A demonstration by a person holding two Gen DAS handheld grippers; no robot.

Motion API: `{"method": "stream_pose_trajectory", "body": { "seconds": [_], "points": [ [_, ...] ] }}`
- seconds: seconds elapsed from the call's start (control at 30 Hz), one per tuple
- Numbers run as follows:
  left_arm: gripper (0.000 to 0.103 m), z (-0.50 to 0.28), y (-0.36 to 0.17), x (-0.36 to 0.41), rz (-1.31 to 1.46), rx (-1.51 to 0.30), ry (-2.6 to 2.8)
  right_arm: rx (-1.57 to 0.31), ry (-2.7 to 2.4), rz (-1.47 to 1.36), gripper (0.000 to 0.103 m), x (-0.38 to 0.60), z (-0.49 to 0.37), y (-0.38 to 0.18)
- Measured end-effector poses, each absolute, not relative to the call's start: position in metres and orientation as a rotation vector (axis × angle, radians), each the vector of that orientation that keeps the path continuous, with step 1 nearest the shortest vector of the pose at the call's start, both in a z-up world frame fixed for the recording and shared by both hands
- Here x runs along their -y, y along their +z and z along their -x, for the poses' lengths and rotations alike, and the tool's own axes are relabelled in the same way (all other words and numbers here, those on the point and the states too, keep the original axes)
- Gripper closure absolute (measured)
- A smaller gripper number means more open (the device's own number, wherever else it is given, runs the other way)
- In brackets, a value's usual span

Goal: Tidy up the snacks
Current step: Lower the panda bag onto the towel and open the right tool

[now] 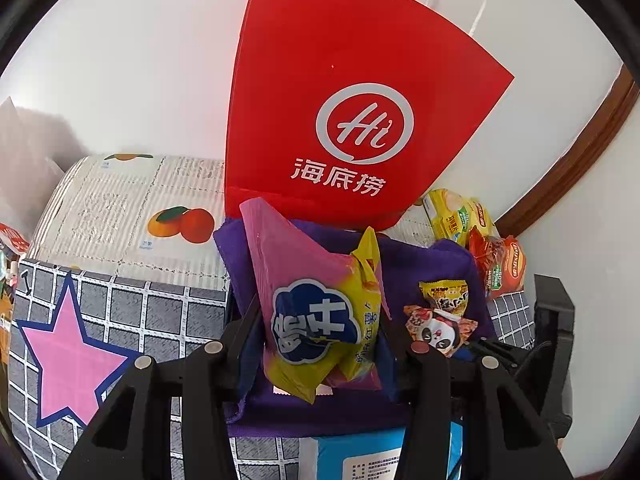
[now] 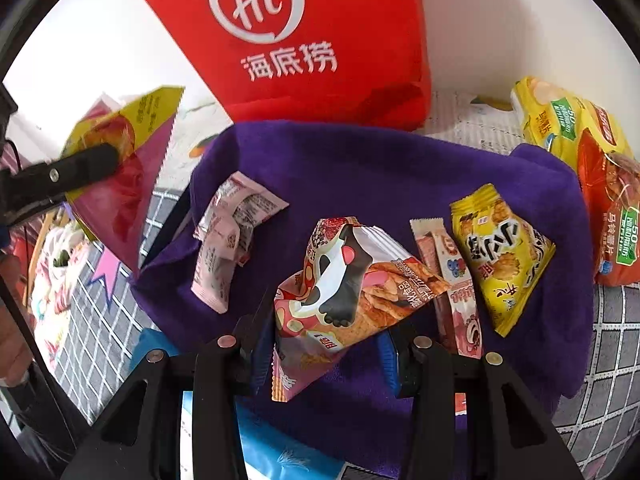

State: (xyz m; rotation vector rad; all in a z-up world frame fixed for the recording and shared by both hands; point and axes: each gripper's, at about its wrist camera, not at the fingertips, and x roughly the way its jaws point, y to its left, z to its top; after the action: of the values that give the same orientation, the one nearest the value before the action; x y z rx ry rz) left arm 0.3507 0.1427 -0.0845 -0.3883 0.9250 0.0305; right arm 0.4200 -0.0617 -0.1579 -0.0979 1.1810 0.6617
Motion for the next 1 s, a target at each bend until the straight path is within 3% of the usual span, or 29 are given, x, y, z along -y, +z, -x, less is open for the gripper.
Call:
{"method": "stream_pose_trajectory", "body": {
  "seconds": [0.33,0.63,1.0],
  "points": [
    [0.057,-0.352,-0.089,-0.134,0.378,-0.943,0.014,-1.237,0.661,0.098,0.054,0.06,-0.429,-0.172],
    [0.057,-0.356,-0.094,-0.127,0.367,-0.966,-0.001,-1.288,0.606,0.234,0.039,0.068,-0.428,-0.169],
    [0.056,-0.36,-0.098,-0.115,0.346,-0.99,-0.025,-1.205,0.616,0.29,0.038,0.094,-0.419,-0.13]
  ]
}}
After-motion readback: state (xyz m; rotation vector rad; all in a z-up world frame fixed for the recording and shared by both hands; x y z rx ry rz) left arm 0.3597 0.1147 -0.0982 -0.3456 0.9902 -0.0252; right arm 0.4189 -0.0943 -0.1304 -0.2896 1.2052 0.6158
